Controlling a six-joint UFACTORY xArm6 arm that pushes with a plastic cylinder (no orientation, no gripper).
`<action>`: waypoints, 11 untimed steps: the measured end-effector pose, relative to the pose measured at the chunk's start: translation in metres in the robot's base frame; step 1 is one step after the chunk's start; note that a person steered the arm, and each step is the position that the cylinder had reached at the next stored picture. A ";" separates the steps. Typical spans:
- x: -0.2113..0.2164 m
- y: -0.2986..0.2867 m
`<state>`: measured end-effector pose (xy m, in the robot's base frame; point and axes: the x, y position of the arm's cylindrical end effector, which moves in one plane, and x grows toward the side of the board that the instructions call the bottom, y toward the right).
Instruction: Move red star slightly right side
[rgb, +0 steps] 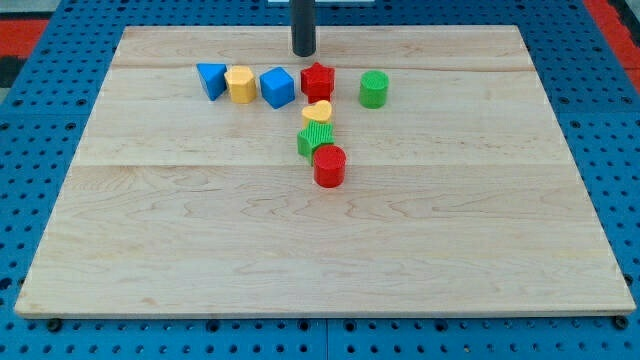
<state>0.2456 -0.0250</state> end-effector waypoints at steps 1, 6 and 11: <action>0.021 0.000; 0.040 0.008; 0.037 0.055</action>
<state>0.2825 0.0302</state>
